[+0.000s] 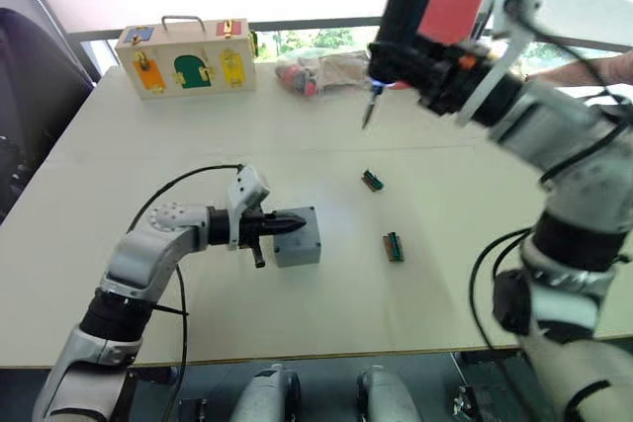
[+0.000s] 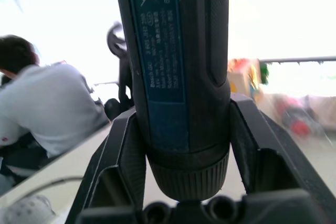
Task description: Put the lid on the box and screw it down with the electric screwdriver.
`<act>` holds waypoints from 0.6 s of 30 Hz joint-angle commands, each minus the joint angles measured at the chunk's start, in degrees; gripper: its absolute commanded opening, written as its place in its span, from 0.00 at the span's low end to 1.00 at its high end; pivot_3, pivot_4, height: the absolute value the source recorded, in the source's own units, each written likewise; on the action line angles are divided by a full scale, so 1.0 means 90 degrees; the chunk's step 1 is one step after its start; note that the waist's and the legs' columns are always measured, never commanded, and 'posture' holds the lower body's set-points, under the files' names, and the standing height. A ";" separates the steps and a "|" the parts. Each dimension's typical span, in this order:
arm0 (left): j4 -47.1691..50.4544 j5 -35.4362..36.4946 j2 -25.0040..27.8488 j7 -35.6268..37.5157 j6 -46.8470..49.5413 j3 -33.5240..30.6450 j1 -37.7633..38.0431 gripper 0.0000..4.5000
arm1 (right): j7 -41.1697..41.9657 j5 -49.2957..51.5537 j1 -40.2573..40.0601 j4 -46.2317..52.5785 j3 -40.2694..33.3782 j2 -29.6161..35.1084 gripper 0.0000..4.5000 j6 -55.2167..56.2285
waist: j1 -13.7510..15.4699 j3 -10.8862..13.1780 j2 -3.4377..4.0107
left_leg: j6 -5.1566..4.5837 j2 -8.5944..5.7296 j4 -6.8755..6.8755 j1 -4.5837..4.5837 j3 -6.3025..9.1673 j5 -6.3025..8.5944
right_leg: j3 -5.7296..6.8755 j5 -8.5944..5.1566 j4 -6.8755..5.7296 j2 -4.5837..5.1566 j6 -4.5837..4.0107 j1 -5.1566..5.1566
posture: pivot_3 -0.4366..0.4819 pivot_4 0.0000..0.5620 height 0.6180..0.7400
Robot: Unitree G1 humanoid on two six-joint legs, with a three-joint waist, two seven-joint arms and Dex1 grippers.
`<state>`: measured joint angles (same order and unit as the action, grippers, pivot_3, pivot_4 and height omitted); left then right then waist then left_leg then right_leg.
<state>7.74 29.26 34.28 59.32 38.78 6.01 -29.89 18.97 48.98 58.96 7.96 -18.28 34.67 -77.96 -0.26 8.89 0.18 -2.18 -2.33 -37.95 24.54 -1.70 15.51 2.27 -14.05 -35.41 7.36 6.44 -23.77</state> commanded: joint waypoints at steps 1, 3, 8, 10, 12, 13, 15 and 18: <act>0.0723 0.0312 0.0222 0.0352 0.0079 -0.0066 -0.0357 0.00 | 0.0265 -0.0133 -0.0265 -0.0976 0.0602 0.1323 0.40 -0.1522 | 0.0036 0.0003 -0.0001 | -0.0006 0.0000 0.0000 -0.0001 0.0003 0.0003 | 0.0007 -0.0002 0.0017 0.0001 -0.0007 0.0009 | 0.48 0.27 1.00; 0.1070 0.0302 0.0372 0.0584 0.0020 0.0144 -0.0333 0.00 | 0.0565 0.0319 -0.0582 -0.1481 0.1109 0.2036 0.40 -0.1615 | 0.0049 0.0013 0.0015 | -0.0035 -0.0015 0.0001 0.0004 -0.0003 0.0021 | 0.0008 -0.0002 0.0045 0.0018 -0.0014 0.0020 | 0.48 0.27 1.00; 0.1522 -0.0218 0.0740 0.0819 -0.0297 0.0721 -0.0198 0.00 | 0.0497 0.1040 -0.1103 -0.2408 0.2179 0.2997 0.40 -0.1615 | -0.0083 0.0078 0.0068 | -0.0032 -0.0030 -0.0008 0.0035 -0.0045 0.0015 | 0.0005 0.0013 0.0058 0.0029 0.0017 -0.0007 | 0.48 0.27 1.00; 0.1572 -0.0388 0.0817 0.0817 -0.0432 0.0843 -0.0124 0.00 | 0.0468 0.1305 -0.1161 -0.2626 0.2482 0.3176 0.40 -0.1615 | -0.0086 0.0101 0.0069 | -0.0031 -0.0024 -0.0010 0.0037 -0.0060 0.0013 | 0.0011 0.0012 0.0046 0.0024 0.0021 -0.0019 | 0.48 0.27 1.00; 0.1596 -0.0433 0.0820 0.0783 -0.0478 0.0870 -0.0066 0.00 | 0.0406 0.1471 -0.1162 -0.2787 0.2692 0.3264 0.40 -0.1615 | -0.0075 0.0125 0.0060 | -0.0026 -0.0018 -0.0014 0.0037 -0.0065 0.0010 | 0.0016 0.0011 0.0036 0.0017 0.0023 -0.0023 | 0.48 0.27 1.00; 0.1613 -0.0448 0.0815 0.0755 -0.0488 0.0875 -0.0037 0.00 | 0.0394 0.1505 -0.1158 -0.2883 0.2786 0.3289 0.40 -0.1615 | -0.0071 0.0130 0.0056 | -0.0028 -0.0013 -0.0019 0.0037 -0.0065 0.0010 | 0.0016 0.0013 0.0031 0.0011 0.0027 -0.0024 | 0.48 0.27 1.00; 0.1654 -0.0479 0.0807 0.0682 -0.0490 0.0858 0.0033 0.00 | 0.0328 0.1510 -0.1164 -0.3018 0.2938 0.3302 0.40 -0.1615 | -0.0050 0.0136 0.0049 | -0.0057 -0.0006 -0.0026 0.0037 -0.0065 0.0026 | 0.0016 0.0025 0.0027 -0.0007 0.0047 -0.0023 | 0.48 0.27 1.00; 0.1771 -0.0478 0.0784 0.0544 -0.0440 0.0812 0.0114 0.00 | 0.0247 0.1342 -0.1219 -0.3095 0.3114 0.3268 0.40 -0.1615 | -0.0030 0.0145 0.0043 | -0.0069 -0.0004 -0.0035 0.0037 -0.0064 0.0009 | 0.0013 0.0038 0.0023 -0.0010 0.0052 -0.0022 | 0.48 0.27 1.00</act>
<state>21.23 24.93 41.34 65.10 35.40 14.30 -28.95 21.57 61.51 47.21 -20.54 10.68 62.93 -92.14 -0.53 10.20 0.57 -2.82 -2.37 -38.27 24.87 -2.28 15.54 2.39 -13.69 -35.21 7.27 6.89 -23.96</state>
